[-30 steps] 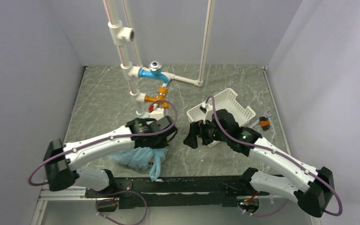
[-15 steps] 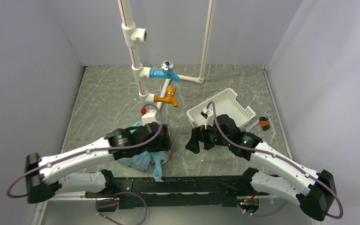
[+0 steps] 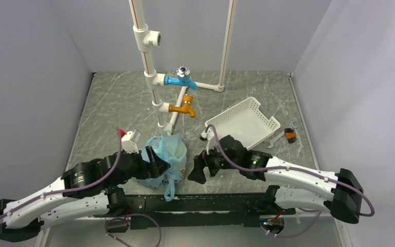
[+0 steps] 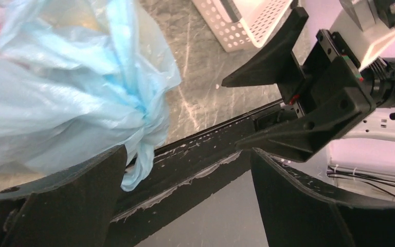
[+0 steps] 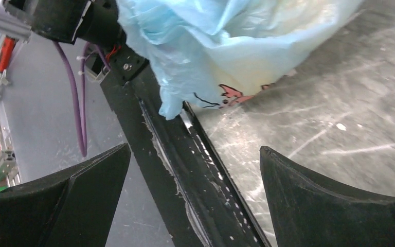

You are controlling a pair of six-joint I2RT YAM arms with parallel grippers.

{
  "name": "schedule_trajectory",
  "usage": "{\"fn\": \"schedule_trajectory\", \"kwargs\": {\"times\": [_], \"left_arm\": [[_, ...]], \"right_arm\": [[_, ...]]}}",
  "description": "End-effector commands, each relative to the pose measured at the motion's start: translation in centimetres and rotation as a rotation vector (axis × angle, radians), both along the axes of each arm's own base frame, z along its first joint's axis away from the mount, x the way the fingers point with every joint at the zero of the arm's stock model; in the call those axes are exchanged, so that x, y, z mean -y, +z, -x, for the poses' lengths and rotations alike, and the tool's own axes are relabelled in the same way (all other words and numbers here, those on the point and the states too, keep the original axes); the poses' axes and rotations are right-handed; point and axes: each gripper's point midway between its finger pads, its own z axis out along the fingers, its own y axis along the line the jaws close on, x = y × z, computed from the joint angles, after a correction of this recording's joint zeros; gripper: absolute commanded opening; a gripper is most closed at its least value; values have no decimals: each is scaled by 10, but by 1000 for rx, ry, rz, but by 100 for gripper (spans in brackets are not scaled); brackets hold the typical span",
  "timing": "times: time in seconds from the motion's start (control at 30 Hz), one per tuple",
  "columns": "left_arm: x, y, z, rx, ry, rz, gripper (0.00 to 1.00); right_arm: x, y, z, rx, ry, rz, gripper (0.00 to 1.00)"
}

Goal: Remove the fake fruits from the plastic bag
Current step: Move the plastic bag to the center of the board, then untie the plastic bag at the center of the board.

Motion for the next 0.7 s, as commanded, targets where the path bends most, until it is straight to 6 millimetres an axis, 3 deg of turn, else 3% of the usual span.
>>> {"fn": "schedule_trajectory", "kwargs": {"times": [0.0,0.1,0.27,0.47,0.67], "left_arm": [[-27,-15,5,-31,46,-73,91],[-36,-30,6,-64,69,-145,78],[-33,-66,2,-126,101,-300,77],[-31,-81,-10,-139,152,-444,65],[-16,-79,-14,-121,135,-397,33]], "right_arm": [[-35,30,-1,79,6,-101,100],[-47,33,-3,80,-26,-83,98],[-60,36,-8,101,-73,-91,88],[-76,34,-2,76,-54,-109,77],[-85,27,-4,73,-60,-93,73]]}}
